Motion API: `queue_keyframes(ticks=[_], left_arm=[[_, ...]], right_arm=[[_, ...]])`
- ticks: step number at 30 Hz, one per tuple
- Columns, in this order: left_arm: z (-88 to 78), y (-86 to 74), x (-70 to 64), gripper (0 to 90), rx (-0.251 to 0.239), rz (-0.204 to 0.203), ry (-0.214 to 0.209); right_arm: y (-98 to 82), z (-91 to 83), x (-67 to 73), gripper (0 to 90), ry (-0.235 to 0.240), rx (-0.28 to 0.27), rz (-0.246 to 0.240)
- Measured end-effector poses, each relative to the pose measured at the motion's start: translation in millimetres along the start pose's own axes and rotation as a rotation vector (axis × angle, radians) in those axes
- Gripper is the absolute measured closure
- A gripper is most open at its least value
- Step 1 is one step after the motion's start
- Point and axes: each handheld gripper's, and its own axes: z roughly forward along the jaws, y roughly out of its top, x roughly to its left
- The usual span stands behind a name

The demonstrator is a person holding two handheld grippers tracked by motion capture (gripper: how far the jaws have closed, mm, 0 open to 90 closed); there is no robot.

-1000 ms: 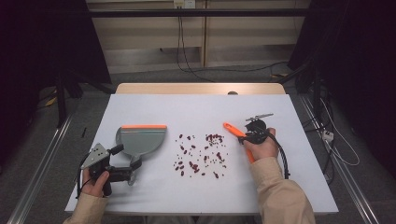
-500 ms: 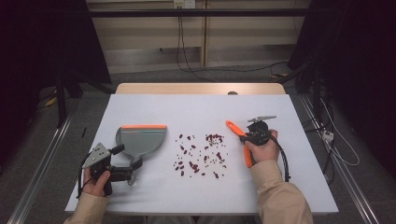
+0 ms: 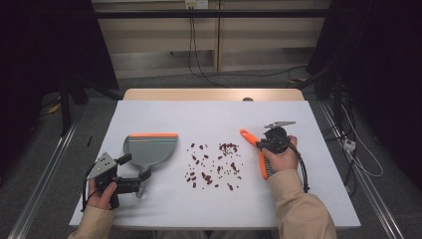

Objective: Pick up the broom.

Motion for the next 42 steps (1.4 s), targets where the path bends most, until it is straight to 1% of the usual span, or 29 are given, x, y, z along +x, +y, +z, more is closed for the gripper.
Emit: queue_keyframes(ticks=[2,3,4,5,6,7,9,10,12,13,14,16,19,20,21,22,23,24,25,28,29,31,32,33,34,35,38,39,42], left_arm=[[0.2,-0.1,-0.3,3.2,0.002,-0.001,-0.001],[0.1,0.0,-0.3,3.2,0.002,-0.001,-0.002],[0.1,0.0,-0.4,3.1,0.001,-0.001,-0.001],[0.1,0.2,-0.2,3.2,0.001,0.001,-0.003],[0.2,0.2,-0.3,3.2,0.001,-0.002,-0.003],[0.3,0.2,-0.3,3.1,0.000,-0.002,-0.003],[0.9,0.0,0.0,3.1,0.001,-0.001,-0.004],[1.1,-0.1,0.3,3.1,0.005,0.002,-0.004],[1.5,-0.3,0.2,3.2,0.007,0.001,-0.007],[1.6,-0.4,0.2,3.2,0.008,0.001,-0.008],[1.8,-0.5,0.2,3.1,0.007,0.000,-0.007],[1.8,-0.6,0.5,3.1,0.010,0.000,-0.005],[1.4,-1.1,1.4,3.1,0.005,-0.006,-0.007],[1.0,-1.2,2.0,3.1,0.005,-0.006,-0.008],[0.7,-1.5,2.4,3.1,0.005,-0.010,-0.007],[0.8,-1.7,2.7,3.1,0.005,-0.011,-0.005],[0.6,-1.8,3.0,3.1,0.005,-0.013,-0.004],[0.3,-1.5,3.0,3.3,0.005,-0.013,-0.003],[0.1,-1.3,2.9,3.3,0.003,-0.011,-0.004],[0.1,-0.6,1.8,3.1,0.001,-0.005,-0.007],[0.3,-0.6,1.7,3.1,0.005,-0.002,-0.006],[0.9,-0.8,1.2,3.1,0.004,-0.004,-0.007],[1.2,-0.9,1.3,3.2,0.005,-0.004,-0.007],[1.2,-1.0,1.3,3.2,0.005,-0.004,-0.007],[1.0,-1.0,1.4,3.1,0.006,-0.003,-0.007],[1.0,-0.9,1.4,3.1,0.005,-0.004,-0.008],[1.5,-1.1,1.4,3.1,0.006,-0.005,-0.006],[1.9,-1.0,1.7,3.1,0.008,0.000,-0.007],[3.2,-1.2,1.8,3.1,0.011,0.000,-0.007]], right_arm=[[1.2,0.6,2.0,72.8,-0.015,0.010,-0.020],[1.2,0.6,2.0,72.8,-0.015,0.010,-0.020],[1.7,1.0,0.6,72.7,-0.008,0.017,-0.014],[2.5,1.4,-2.8,72.5,0.012,0.026,0.017],[2.8,2.2,-5.1,72.4,0.026,0.032,0.026],[3.1,5.9,-6.0,70.3,0.025,0.062,0.002],[2.9,8.8,-5.6,69.3,0.017,0.076,-0.009],[2.9,10.7,-5.2,69.4,0.016,0.071,-0.032],[4.8,13.4,-4.3,67.5,0.009,0.071,-0.050],[6.5,16.6,-3.8,61.9,-0.006,0.069,-0.071],[7.8,17.9,-3.8,58.6,-0.017,0.073,-0.076],[11.8,20.7,-4.2,59.6,-0.005,0.092,-0.079],[17.8,20.7,-4.9,58.6,-0.009,0.128,-0.069],[17.8,20.7,-4.9,58.6,-0.009,0.128,-0.069],[17.7,19.3,-5.0,59.4,-0.015,0.122,-0.050],[17.8,17.5,-5.8,61.1,-0.004,0.119,-0.041],[18.0,15.8,-6.4,60.3,-0.005,0.117,-0.034],[19.1,10.2,-6.2,60.1,-0.034,0.109,-0.037],[19.1,10.2,-6.2,60.1,-0.034,0.109,-0.037],[18.3,4.3,-5.3,59.8,-0.037,0.129,0.001],[18.3,4.3,-5.3,59.8,-0.037,0.129,0.001],[16.8,4.0,-4.0,59.2,-0.057,0.158,0.006],[14.2,5.3,-3.2,60.8,-0.043,0.182,0.036],[14.2,5.3,-3.2,60.8,-0.043,0.182,0.036],[13.5,6.3,-2.6,63.4,-0.035,0.196,0.047],[12.6,7.4,-2.6,64.0,-0.011,0.213,0.071],[13.6,9.0,0.8,65.1,-0.038,0.227,0.075],[16.4,11.9,2.3,65.5,-0.051,0.251,0.082],[18.4,13.7,3.2,65.9,-0.063,0.269,0.088]])
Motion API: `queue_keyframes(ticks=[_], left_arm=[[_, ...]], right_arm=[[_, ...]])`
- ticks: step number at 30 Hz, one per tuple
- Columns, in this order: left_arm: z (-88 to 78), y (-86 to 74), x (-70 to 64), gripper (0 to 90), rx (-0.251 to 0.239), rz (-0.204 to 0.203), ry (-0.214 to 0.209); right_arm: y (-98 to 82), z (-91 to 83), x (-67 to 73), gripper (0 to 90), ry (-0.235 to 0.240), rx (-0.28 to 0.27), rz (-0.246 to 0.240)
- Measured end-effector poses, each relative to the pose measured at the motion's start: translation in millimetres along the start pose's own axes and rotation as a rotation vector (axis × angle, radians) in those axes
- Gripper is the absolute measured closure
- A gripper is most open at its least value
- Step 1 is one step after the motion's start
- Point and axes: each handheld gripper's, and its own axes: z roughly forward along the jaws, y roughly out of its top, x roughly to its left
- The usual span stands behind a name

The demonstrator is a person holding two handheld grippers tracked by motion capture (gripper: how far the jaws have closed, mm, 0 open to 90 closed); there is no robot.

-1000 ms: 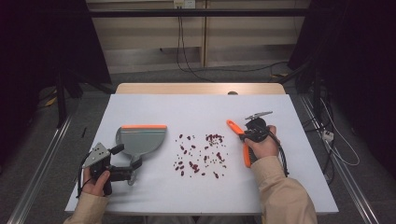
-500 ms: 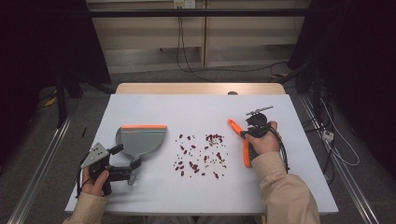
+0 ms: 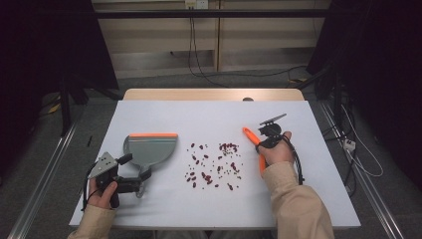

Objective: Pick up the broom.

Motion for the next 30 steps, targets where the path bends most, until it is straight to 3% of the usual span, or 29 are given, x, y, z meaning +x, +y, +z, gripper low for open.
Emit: queue_keyframes(ticks=[3,6,21,28,30], left_arm=[[0.5,0.3,-0.6,3.2,-0.002,0.002,-0.003],[-0.1,0.9,-1.5,3.2,-0.006,0.004,-0.005],[-4.8,2.6,-2.5,3.1,-0.020,0.008,0.011],[-4.0,3.8,-4.3,3.2,-0.026,0.008,0.007],[-3.7,5.9,-6.4,3.1,-0.029,0.016,0.008]], right_arm=[[-0.1,0.1,2.3,68.4,-0.014,0.003,0.000],[-3.3,0.2,-1.1,69.6,0.008,-0.025,0.026],[-5.6,-4.2,1.8,70.1,0.003,-0.057,-0.039],[-14.9,-16.9,-1.3,70.2,0.029,-0.155,-0.024],[-21.5,-25.1,-4.5,70.2,0.055,-0.224,-0.012]])
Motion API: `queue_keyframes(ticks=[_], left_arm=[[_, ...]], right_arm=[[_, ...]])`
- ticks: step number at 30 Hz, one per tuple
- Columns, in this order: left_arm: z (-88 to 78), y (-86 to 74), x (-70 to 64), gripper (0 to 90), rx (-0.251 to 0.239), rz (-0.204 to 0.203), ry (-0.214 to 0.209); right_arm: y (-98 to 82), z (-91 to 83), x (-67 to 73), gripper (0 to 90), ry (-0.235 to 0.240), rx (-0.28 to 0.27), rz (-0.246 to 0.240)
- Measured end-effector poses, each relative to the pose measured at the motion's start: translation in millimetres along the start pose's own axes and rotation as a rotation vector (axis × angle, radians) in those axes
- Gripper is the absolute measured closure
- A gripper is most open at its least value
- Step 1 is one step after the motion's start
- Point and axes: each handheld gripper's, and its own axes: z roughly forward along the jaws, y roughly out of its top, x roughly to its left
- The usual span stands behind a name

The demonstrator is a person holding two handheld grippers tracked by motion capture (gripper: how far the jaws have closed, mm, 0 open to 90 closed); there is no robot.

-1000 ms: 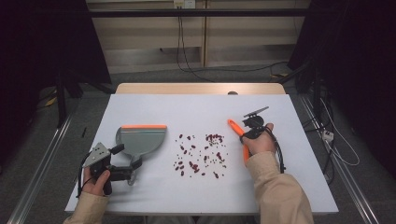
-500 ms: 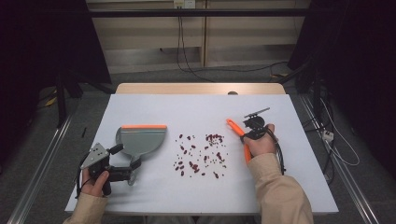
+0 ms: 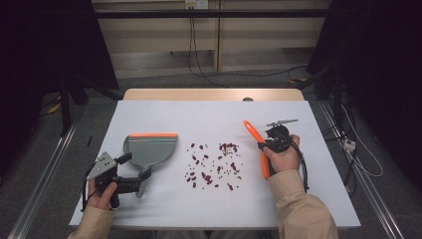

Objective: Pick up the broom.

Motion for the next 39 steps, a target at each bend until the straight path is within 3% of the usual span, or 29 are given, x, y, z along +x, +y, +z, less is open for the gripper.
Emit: queue_keyframes(ticks=[7,12,17,23,31,36,39], left_arm=[[6.1,16.9,-19.2,3.2,-0.024,0.031,-0.032],[15.6,30.0,-41.4,3.0,-0.040,0.055,-0.083],[31.9,39.0,-62.3,2.8,-0.043,0.067,-0.144],[48.0,44.2,-77.8,2.4,-0.052,0.063,-0.174],[66.8,44.8,-89.1,2.4,-0.039,0.066,-0.192],[78.1,46.5,-97.9,3.6,-0.030,0.087,-0.227],[86.9,48.8,-104.2,3.9,-0.024,0.085,-0.243]], right_arm=[[-25.2,-32.6,-0.1,70.3,0.062,-0.271,0.021],[-39.8,-49.1,-6.5,70.5,0.094,-0.415,0.090],[-46.2,-58.7,-8.6,70.8,0.157,-0.513,0.150],[-46.3,-67.2,-7.0,71.2,0.218,-0.600,0.180],[-43.8,-68.5,-6.1,71.3,0.258,-0.640,0.203],[-35.9,-73.4,2.8,71.3,0.292,-0.675,0.177],[-26.0,-76.2,16.0,71.3,0.325,-0.688,0.154]])
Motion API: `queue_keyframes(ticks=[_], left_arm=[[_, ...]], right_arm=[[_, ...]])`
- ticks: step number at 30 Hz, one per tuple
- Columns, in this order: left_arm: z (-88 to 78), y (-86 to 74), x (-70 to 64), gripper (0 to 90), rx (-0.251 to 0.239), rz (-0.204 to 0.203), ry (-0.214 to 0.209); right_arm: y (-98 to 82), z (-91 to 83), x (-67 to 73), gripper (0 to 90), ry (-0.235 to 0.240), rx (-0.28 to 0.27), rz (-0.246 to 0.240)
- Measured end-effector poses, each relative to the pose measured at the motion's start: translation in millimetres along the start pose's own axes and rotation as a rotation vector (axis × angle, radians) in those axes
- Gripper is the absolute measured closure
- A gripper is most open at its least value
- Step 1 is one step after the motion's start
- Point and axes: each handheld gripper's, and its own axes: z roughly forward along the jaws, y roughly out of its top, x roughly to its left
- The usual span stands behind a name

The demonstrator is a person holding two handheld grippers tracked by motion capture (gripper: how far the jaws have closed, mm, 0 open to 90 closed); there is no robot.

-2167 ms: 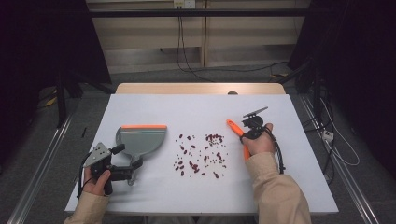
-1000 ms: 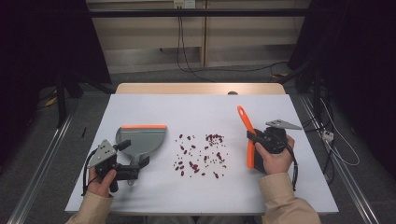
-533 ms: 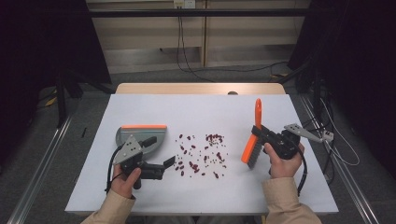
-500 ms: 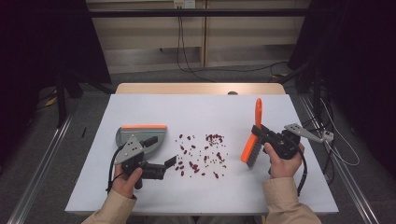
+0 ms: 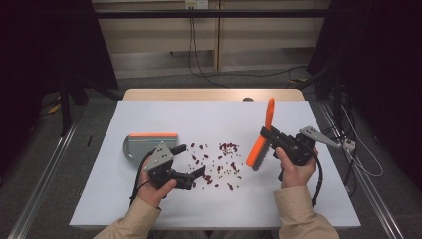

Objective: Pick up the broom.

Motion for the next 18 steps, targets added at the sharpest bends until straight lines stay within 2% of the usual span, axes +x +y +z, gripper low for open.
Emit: queue_keyframes(ticks=[5,7,9,10,11,16,18], left_arm=[[17.1,2.7,-4.1,4.8,0.023,-0.015,-0.012],[22.7,1.9,-4.1,5.4,0.033,-0.025,-0.020],[26.3,0.8,-3.7,6.8,0.040,-0.016,-0.010],[29.4,-0.1,-4.4,8.5,0.037,-0.015,0.002],[31.3,-0.6,-4.2,11.2,0.045,-0.015,-0.010],[42.8,-2.2,-10.6,20.8,0.066,-0.030,-0.015],[44.4,-2.0,-12.4,24.4,0.078,-0.029,-0.002]], right_arm=[[4.1,20.5,23.1,71.2,0.054,0.014,-0.036],[3.8,28.6,29.9,71.2,0.059,0.021,-0.042],[2.4,35.9,34.9,71.2,0.078,0.026,-0.029],[1.7,38.5,37.2,71.2,0.079,0.028,-0.029],[0.6,42.9,40.7,71.2,0.086,0.032,-0.043],[-4.3,58.4,55.3,71.2,0.109,0.049,-0.055],[-5.9,64.2,62.4,71.2,0.116,0.054,-0.074]])
